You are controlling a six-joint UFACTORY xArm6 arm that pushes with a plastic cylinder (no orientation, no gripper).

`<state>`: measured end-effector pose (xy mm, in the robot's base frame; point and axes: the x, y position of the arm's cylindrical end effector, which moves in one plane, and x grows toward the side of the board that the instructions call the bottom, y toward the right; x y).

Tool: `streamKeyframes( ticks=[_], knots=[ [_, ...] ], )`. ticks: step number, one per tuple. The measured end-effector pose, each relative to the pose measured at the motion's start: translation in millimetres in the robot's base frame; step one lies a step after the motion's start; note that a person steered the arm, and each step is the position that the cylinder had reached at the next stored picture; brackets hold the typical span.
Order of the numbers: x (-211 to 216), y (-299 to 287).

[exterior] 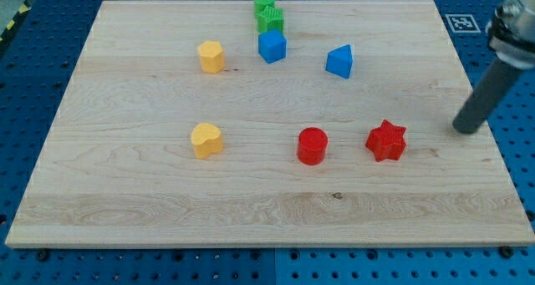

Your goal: Point your arm to the blue cube

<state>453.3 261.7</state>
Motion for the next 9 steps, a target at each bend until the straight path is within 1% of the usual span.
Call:
streamKeyframes(
  ticks=[1, 2, 3, 4, 5, 6, 7, 9],
  knots=[
    [-58, 0],
    [-126, -8],
    [-169, -28],
    [-185, -68],
    [-186, -96],
    [-182, -132],
    [-159, -169],
    [-156, -182]
  ],
)
